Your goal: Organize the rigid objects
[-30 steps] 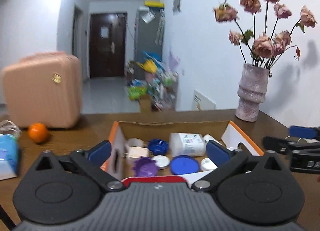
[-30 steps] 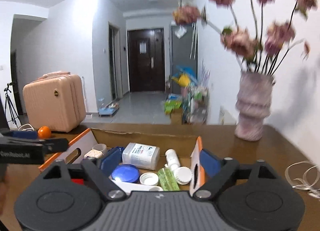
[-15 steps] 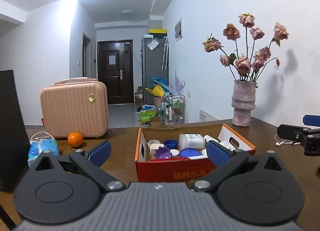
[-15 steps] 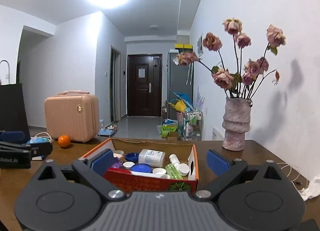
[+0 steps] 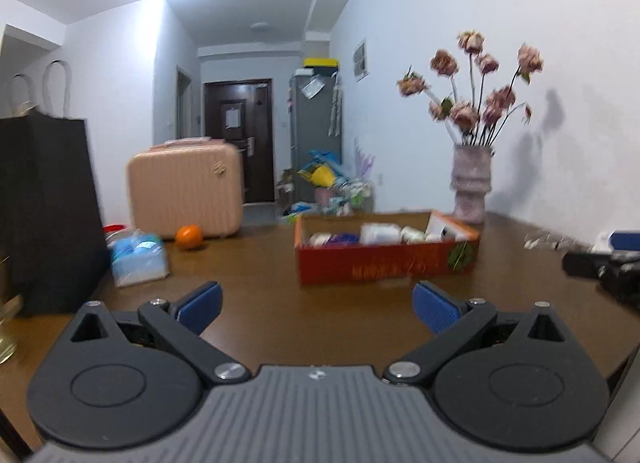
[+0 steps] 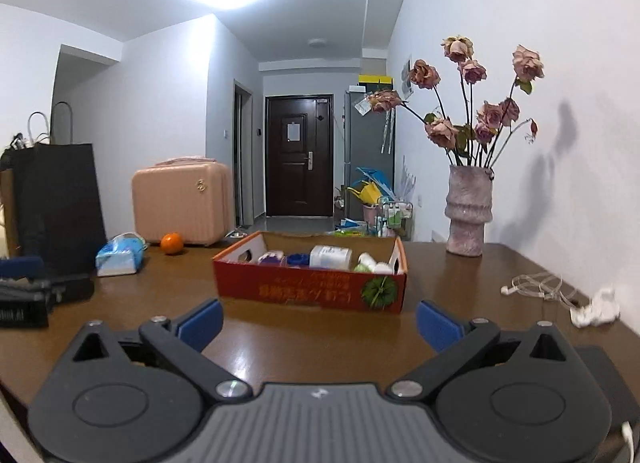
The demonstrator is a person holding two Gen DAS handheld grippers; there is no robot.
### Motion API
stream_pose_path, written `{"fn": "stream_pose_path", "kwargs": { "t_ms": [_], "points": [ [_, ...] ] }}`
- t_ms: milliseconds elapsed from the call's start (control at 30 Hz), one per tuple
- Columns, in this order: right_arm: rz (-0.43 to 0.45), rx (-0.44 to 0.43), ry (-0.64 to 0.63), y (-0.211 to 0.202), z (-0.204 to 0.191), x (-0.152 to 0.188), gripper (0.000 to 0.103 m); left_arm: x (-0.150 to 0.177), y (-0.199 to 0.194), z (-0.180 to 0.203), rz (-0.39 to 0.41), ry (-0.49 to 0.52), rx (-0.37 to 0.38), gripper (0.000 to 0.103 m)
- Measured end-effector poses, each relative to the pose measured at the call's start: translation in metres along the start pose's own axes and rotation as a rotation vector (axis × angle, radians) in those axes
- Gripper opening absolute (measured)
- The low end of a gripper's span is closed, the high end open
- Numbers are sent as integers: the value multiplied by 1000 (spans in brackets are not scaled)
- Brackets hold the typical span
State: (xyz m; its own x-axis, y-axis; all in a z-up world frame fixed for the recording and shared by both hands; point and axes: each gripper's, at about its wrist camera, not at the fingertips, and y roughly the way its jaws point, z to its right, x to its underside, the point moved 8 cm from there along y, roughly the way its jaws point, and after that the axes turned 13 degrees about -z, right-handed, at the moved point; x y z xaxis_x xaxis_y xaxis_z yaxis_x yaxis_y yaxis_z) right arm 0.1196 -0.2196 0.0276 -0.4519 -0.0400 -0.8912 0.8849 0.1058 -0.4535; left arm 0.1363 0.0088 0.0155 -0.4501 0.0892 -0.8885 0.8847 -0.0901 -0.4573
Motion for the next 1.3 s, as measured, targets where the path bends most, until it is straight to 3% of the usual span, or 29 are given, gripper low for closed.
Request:
{"fn": "stream_pose_path", "kwargs": {
  "t_ms": [100,167,300,467,733,1300],
  "points": [
    [12,34,8,-18,-10,23,103,29,-20,-8,-24,-29,-32,103],
    [-5,50,49,-32,-17,41,103,42,-31,-9,-53,-48,-5,103],
    [-23,40,98,-53,-25,69,103,51,-42,-3,-49,-17,-24,103],
    [-1,55,101,-55,-24,63,103,45,-49,5,-8,-2,-38,103],
    [-36,27,109,-48,-24,64,103,44,-48,11,-17,18,-28,103],
    [-20,22,87,-52,-32,64,103,44,-48,9,-18,17,-29,103]
  ]
}}
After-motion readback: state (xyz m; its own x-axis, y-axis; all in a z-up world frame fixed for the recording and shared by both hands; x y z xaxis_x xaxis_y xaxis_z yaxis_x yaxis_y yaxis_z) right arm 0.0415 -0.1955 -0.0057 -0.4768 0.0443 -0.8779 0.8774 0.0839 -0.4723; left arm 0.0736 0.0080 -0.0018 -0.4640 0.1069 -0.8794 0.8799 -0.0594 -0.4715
